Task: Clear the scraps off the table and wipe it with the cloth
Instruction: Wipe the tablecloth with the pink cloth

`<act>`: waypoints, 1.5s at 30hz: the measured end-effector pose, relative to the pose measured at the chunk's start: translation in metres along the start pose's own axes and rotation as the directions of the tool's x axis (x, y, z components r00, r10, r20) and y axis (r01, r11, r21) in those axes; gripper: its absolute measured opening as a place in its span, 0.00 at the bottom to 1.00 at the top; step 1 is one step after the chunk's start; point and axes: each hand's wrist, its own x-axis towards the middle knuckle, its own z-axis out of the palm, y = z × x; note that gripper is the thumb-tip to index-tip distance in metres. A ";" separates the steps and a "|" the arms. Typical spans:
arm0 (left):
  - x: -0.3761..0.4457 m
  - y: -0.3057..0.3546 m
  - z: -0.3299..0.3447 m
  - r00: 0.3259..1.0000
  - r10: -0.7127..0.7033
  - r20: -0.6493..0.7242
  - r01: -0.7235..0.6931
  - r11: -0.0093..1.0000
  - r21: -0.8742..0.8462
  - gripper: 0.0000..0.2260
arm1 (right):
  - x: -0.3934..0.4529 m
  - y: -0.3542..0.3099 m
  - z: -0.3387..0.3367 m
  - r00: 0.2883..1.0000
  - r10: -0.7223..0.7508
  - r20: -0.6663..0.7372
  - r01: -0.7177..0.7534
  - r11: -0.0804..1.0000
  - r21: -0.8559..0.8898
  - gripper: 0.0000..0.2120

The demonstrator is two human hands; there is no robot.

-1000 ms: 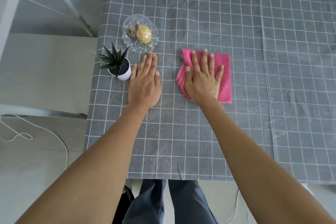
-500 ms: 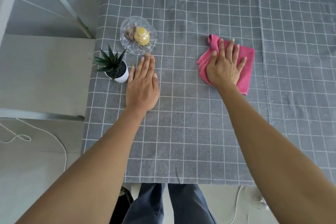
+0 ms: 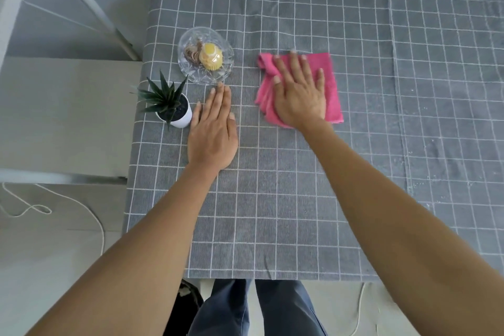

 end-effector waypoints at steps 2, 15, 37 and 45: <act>0.000 0.001 0.001 1.000 -0.001 0.001 0.001 1.000 -0.004 0.25 | 0.007 0.038 -0.008 0.991 0.130 -0.014 -0.130 0.991 -0.014 0.26; 0.001 0.001 0.002 1.000 -0.010 -0.004 0.010 1.000 -0.003 0.25 | 0.001 -0.003 -0.002 0.998 0.070 -0.003 -0.070 0.997 0.036 0.25; -0.049 0.100 0.023 0.990 0.115 0.077 -0.108 0.990 -0.086 0.23 | -0.128 0.056 0.004 0.990 0.144 -0.014 -0.142 0.986 0.083 0.24; -0.051 0.100 0.027 0.990 0.125 0.067 -0.122 0.991 -0.048 0.23 | -0.175 0.141 -0.005 0.970 0.234 -0.067 -0.230 0.971 0.064 0.23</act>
